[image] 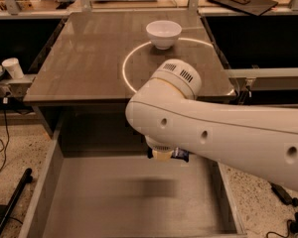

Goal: Pick rxbar blueberry from top drawer and place on counter

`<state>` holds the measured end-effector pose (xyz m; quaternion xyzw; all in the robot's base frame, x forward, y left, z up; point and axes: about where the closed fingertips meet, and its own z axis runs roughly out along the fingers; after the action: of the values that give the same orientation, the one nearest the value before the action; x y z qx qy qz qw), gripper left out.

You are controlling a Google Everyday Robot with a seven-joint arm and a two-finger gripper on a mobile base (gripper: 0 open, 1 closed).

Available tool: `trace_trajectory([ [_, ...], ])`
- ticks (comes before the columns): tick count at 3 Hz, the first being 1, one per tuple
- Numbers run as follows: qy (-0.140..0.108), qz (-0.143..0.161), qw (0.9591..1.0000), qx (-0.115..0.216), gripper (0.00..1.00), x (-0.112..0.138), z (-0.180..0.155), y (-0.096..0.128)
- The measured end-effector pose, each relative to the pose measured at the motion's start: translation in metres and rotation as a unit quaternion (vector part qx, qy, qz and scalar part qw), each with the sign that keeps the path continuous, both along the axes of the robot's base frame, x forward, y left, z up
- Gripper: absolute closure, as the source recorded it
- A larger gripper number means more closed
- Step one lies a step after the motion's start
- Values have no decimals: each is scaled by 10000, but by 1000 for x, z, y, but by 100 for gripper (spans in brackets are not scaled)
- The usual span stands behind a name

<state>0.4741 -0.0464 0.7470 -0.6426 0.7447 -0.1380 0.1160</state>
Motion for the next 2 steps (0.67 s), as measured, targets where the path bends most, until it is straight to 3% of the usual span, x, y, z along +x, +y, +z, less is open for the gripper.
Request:
trace_trajectory([
  [2, -143, 140, 9998, -96, 100, 15, 16, 2],
])
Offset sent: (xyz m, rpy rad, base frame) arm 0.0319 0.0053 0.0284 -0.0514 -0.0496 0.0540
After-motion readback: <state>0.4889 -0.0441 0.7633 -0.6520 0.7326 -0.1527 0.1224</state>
